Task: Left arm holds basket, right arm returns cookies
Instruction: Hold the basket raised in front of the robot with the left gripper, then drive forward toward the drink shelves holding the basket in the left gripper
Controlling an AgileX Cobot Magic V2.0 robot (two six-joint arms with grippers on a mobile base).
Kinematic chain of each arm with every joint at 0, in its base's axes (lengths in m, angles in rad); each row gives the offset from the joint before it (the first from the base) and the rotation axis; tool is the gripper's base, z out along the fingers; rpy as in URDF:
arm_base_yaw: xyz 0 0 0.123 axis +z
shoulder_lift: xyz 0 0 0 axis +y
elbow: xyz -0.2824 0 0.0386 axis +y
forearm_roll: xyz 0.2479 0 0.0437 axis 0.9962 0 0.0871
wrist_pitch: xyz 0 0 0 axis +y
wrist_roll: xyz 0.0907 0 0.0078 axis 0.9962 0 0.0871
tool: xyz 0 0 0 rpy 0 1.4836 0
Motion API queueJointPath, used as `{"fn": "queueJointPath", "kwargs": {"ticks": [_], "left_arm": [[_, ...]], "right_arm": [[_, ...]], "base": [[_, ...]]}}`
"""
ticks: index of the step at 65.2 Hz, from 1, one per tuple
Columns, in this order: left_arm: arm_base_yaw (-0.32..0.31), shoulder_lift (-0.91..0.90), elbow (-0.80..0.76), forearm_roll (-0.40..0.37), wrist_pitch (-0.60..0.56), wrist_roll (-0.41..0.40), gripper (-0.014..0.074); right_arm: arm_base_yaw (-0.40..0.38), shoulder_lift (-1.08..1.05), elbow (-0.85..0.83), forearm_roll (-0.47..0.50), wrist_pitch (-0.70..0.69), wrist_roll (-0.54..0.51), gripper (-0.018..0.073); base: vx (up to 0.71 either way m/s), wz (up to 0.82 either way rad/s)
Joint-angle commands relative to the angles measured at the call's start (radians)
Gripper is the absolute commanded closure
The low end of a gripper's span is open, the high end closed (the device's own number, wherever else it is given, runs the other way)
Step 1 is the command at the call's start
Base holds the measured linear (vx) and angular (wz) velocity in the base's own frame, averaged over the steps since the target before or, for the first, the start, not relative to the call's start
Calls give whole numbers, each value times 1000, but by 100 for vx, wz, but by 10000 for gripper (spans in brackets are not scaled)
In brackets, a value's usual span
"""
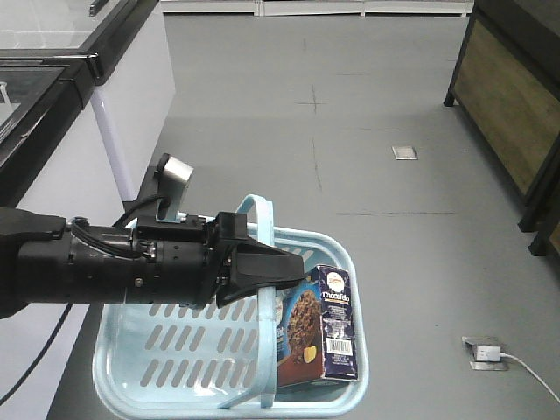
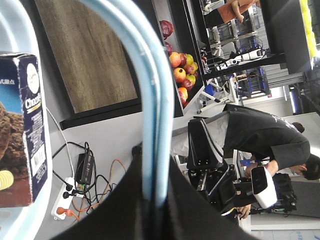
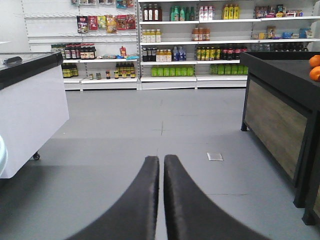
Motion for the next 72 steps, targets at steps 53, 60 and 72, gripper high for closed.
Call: {"fn": "queueJointPath", "kwargs": {"ticks": [53, 60, 72], "left_arm": [[-7, -38, -38, -108, 64, 14, 599], [-7, -38, -38, -108, 64, 14, 599], [-7, -38, -38, -108, 64, 14, 599]], "right_arm": [[-1, -13, 18, -8, -72, -10, 570], [-1, -13, 18, -8, -72, -10, 570], [-1, -13, 18, -8, -72, -10, 570]], "base": [[5, 0], [19, 7], [21, -1]]}}
